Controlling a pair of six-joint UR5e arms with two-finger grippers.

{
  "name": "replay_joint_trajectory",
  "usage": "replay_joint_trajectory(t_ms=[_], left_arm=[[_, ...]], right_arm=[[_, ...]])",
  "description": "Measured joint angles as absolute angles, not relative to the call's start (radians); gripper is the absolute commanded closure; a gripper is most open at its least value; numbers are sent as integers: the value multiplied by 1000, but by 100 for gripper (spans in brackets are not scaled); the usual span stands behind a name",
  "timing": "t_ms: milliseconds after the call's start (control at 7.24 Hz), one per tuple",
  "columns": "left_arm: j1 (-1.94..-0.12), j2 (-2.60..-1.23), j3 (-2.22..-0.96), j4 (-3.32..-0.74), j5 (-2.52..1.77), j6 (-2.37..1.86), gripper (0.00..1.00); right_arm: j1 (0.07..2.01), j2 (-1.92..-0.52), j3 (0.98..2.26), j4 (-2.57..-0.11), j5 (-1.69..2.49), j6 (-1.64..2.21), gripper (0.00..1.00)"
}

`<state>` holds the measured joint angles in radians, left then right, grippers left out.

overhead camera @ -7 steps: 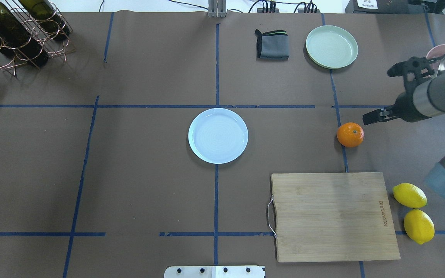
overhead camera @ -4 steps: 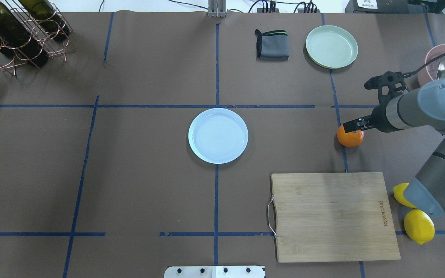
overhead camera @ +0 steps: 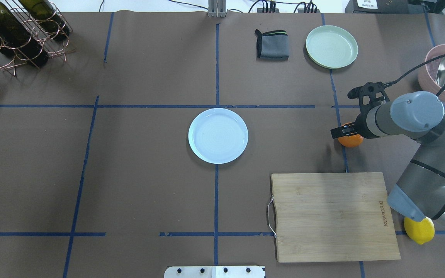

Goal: Pick orange to plate
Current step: 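Grasp the orange with the right gripper and lift it, then carry the orange with the right gripper over the light blue plate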

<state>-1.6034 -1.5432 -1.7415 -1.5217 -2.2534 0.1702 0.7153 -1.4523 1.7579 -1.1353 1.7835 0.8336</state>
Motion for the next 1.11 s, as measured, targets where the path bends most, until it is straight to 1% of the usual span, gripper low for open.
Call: replay_joint_trajectory(t_ms=[276,415,553,691,967,1106], left_arm=[[-1603,-1543,-1743,-1522,-2253,170,0],[-1603,-1543,-1743,-1522,-2253,170,0],[-1603,-1543,-1744,-1522,-2253,170,0],[-1603,-1543,-1745,-1522,-2253,170,0],[-1603,-1543,-1745,-1522,-2253,170,0],[-1603,-1543,-1745,-1522,-2253,170,0]], right_arm=[[707,-1455,1731,-1135,1765,829,1],[702,-1452,1716,-1135,1758,828,36],[697,-1450,1710,-1135,1751,830,74],[694,-1446,1710,-1134,1747,833,95],[689,-1394,1724,-1140,1752,847,93],[680,-1335,1725,-1151,1755,880,87]])
